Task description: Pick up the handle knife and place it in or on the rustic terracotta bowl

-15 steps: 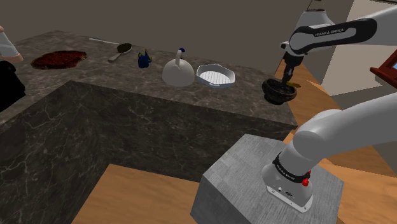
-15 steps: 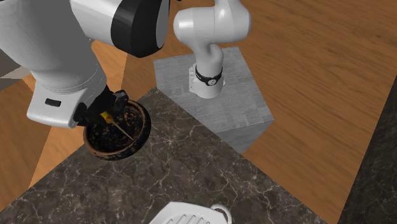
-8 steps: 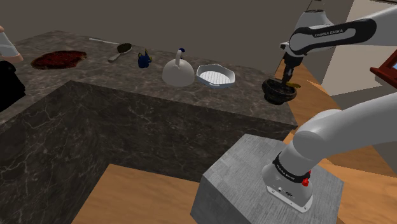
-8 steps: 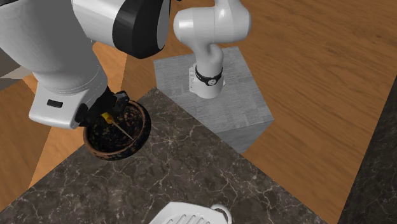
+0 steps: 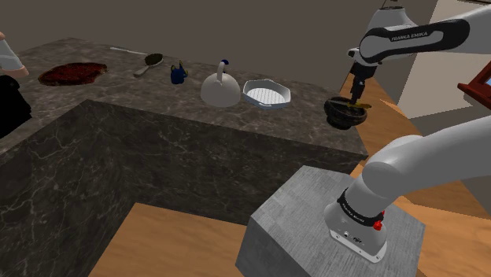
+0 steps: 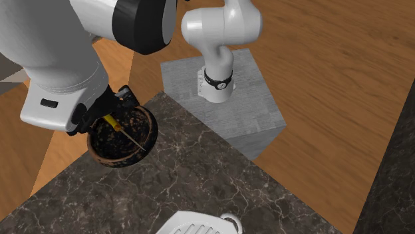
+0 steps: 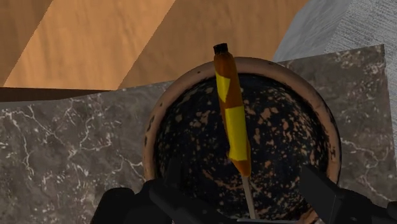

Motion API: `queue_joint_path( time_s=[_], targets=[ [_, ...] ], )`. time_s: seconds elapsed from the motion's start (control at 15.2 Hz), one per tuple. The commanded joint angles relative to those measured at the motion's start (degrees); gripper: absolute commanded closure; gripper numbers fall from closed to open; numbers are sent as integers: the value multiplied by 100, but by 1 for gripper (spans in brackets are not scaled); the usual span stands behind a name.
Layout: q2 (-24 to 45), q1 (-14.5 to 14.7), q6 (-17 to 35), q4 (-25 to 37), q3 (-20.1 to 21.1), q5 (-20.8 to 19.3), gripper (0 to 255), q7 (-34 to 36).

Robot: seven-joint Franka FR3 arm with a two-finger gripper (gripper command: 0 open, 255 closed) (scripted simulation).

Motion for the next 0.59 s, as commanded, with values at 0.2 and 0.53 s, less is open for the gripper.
queue_joint_path(
  time_s=[0.2,0.53],
  targets=[
    [-201,22,-551,316,248,122,0,-1],
    [-201,22,-551,316,247,123,0,-1]
  ],
)
